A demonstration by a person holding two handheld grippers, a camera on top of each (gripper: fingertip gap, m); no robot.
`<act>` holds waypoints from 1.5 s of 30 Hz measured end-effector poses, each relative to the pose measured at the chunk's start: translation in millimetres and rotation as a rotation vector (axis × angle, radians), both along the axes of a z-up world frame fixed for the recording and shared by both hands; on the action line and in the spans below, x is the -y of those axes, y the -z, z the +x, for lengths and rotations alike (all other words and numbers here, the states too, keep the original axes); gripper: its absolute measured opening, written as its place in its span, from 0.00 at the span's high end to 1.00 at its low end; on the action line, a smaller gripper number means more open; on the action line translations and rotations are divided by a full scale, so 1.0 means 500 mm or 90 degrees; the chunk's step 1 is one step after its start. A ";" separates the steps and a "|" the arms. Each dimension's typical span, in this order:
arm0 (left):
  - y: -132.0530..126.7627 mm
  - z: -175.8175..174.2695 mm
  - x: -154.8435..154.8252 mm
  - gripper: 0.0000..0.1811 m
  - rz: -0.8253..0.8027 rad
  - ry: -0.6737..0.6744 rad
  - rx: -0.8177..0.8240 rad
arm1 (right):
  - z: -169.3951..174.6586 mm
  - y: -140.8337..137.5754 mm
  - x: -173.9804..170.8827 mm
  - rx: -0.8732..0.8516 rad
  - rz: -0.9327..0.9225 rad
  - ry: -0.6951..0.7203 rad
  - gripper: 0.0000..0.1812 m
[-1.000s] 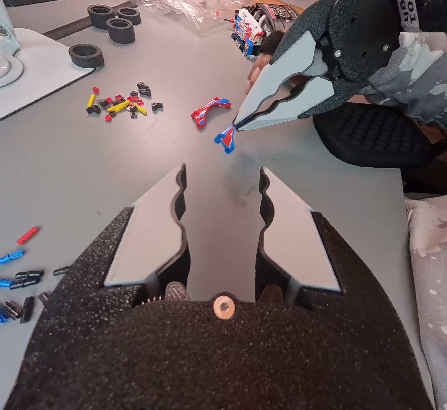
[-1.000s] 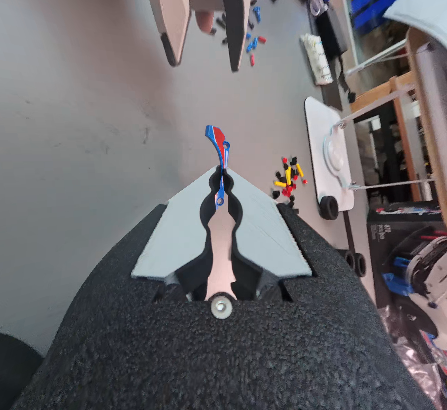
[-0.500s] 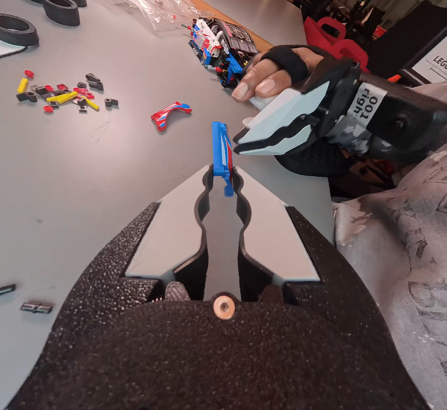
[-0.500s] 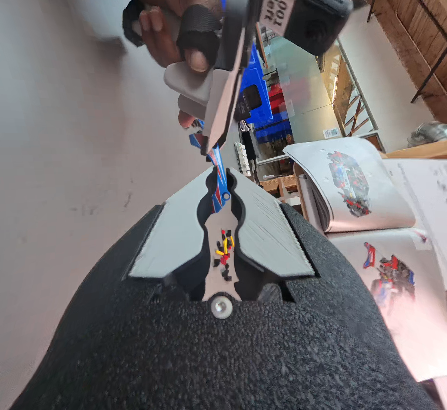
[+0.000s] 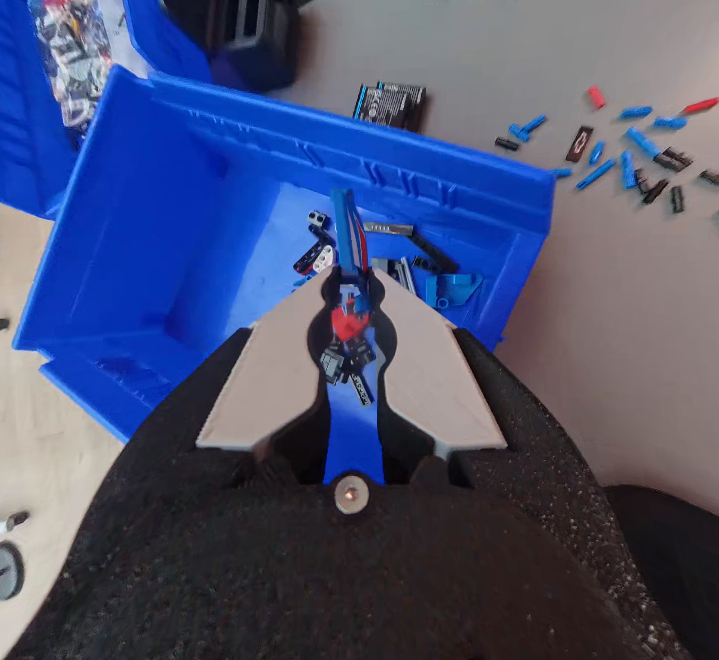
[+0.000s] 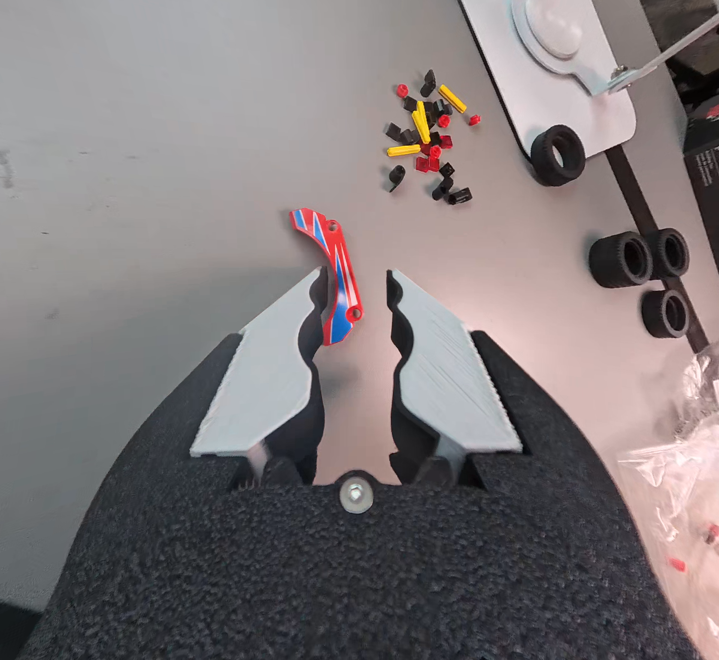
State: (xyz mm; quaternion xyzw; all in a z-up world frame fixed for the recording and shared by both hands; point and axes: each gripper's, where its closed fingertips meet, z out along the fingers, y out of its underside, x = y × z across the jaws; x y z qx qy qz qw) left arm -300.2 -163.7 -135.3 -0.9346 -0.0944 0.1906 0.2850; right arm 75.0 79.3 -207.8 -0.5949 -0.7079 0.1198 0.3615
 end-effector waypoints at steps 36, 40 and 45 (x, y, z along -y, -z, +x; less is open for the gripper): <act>-0.165 0.343 -0.187 0.93 0.350 0.317 0.101 | -0.088 -0.284 0.161 -0.476 0.166 -0.135 0.79; -0.174 0.085 -0.058 0.93 0.223 0.035 -0.161 | -0.064 -0.291 0.101 -0.515 0.036 -0.054 0.77; -0.067 -0.002 0.022 0.95 0.068 -0.067 -0.110 | -0.060 -0.267 0.083 -0.502 -0.005 -0.027 0.76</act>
